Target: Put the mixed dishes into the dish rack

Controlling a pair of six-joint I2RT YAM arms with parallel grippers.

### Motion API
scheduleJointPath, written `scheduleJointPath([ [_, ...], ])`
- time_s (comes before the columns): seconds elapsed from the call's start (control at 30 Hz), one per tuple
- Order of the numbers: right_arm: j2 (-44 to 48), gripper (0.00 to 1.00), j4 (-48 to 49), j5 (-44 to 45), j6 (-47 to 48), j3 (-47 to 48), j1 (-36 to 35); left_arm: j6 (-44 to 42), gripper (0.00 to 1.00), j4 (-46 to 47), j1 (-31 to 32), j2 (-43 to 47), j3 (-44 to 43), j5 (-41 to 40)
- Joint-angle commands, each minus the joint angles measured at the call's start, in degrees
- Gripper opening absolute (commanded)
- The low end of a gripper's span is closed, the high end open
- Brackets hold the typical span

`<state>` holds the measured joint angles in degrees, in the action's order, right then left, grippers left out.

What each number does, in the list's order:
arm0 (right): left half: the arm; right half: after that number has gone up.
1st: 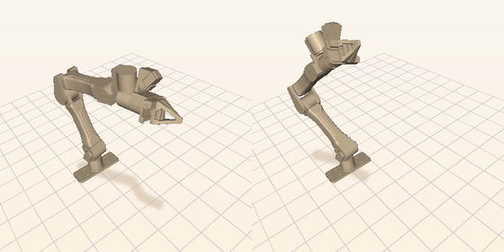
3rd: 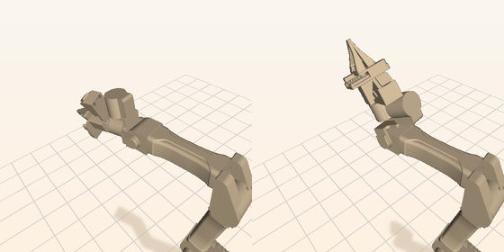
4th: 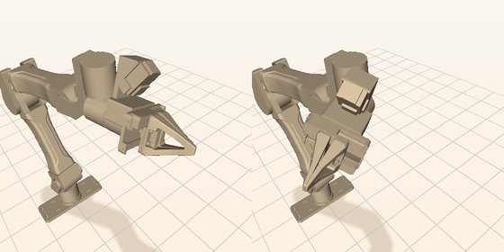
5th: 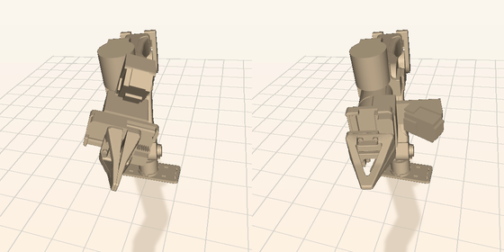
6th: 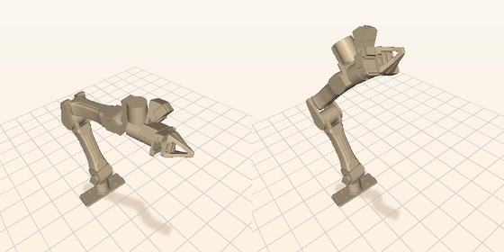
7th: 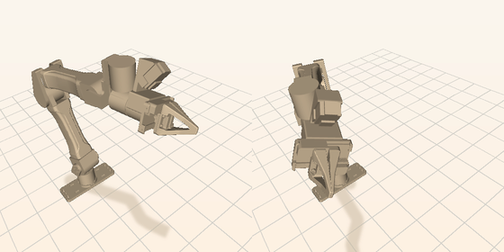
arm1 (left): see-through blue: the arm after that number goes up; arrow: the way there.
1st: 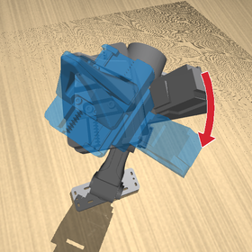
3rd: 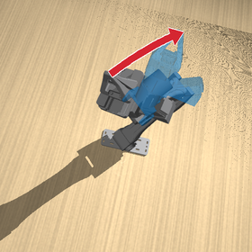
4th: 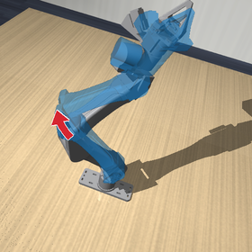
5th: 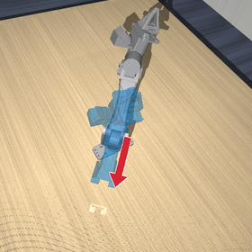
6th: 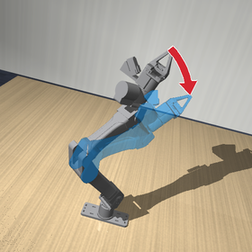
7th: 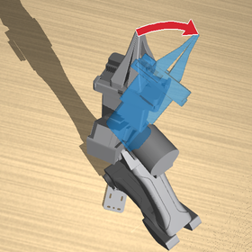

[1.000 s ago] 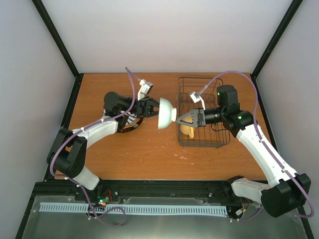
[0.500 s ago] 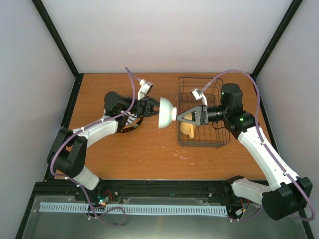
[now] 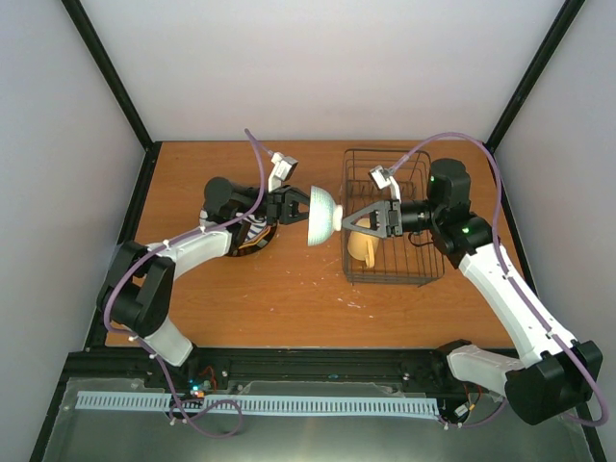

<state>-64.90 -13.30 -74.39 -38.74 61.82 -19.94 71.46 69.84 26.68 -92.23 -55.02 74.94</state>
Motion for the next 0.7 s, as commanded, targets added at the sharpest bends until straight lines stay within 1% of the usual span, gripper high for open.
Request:
scheduleJointPath([
  [0.0,-0.3,0.75,2.2,-0.5,-1.3,0.2,-0.1,1.5,0.01,4.4,-0.1,-0.3,-3.0,-1.7],
  [0.2,-1.1,0.74,5.2,0.1,-3.6,0.3,-1.1,1.5,0.01,4.5,0.1,-1.0,-3.0,-2.0],
  [0.43,-1.4,0.72,5.3,0.5,-3.5,0.6,-1.9,1.5,0.01,4.3,0.3,-1.6,-3.0,-2.2],
  [0.47,-1.4,0.7,5.3,0.5,-3.5,0.7,-1.9,1.5,0.01,4.3,0.3,-1.6,-3.1,-2.3],
  [0.53,-1.4,0.62,5.4,0.7,-3.7,0.7,-2.0,1.5,0.01,4.3,0.3,-1.7,-3.1,-2.3],
  [0.67,-1.5,0.55,6.1,0.9,-4.2,0.7,-2.1,1.4,0.01,4.2,0.4,-1.9,-3.3,-2.4],
])
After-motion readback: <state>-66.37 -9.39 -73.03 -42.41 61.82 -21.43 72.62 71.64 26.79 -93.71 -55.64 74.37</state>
